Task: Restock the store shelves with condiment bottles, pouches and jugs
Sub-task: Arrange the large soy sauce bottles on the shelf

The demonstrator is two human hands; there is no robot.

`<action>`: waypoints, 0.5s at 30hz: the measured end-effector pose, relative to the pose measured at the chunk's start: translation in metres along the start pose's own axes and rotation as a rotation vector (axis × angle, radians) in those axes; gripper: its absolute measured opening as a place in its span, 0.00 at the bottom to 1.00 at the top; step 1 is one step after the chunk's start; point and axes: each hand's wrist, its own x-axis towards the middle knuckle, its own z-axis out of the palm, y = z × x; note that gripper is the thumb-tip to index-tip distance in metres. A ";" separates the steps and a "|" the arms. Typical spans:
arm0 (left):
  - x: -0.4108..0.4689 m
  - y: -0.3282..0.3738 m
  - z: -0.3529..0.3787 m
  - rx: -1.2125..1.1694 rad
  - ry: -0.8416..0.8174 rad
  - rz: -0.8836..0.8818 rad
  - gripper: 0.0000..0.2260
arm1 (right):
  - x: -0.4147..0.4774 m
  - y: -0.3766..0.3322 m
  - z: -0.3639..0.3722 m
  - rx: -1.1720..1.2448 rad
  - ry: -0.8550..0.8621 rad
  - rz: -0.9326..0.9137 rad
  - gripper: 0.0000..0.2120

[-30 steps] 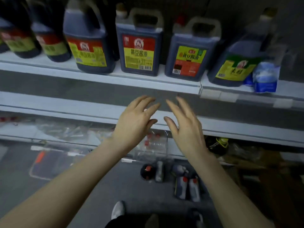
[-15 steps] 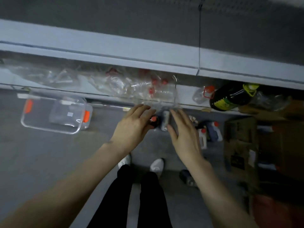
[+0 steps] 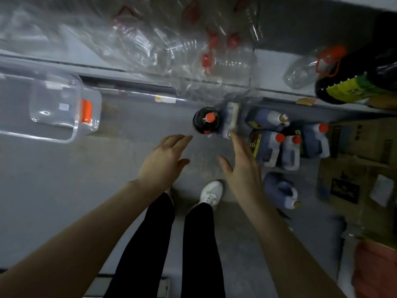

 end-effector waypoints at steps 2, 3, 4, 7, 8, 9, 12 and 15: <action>0.016 -0.020 0.026 -0.010 -0.045 -0.040 0.29 | 0.016 0.018 0.026 0.015 -0.037 0.034 0.35; 0.023 -0.028 0.037 -0.011 -0.067 -0.057 0.30 | 0.023 0.026 0.036 0.020 -0.052 0.050 0.36; 0.032 -0.037 0.048 -0.007 -0.087 -0.070 0.30 | 0.031 0.034 0.048 0.025 -0.067 0.067 0.37; 0.062 -0.062 0.082 -0.015 -0.145 -0.096 0.32 | 0.059 0.061 0.083 0.045 -0.096 0.111 0.39; 0.072 -0.068 0.093 -0.019 -0.160 -0.097 0.33 | 0.069 0.069 0.094 0.047 -0.102 0.125 0.39; 0.083 -0.074 0.103 -0.019 -0.168 -0.095 0.33 | 0.078 0.077 0.104 0.051 -0.103 0.142 0.39; 0.115 -0.088 0.129 -0.030 -0.181 -0.077 0.35 | 0.107 0.096 0.129 0.075 -0.087 0.160 0.41; 0.147 -0.103 0.153 -0.076 -0.157 -0.062 0.36 | 0.136 0.110 0.152 0.111 -0.046 0.158 0.42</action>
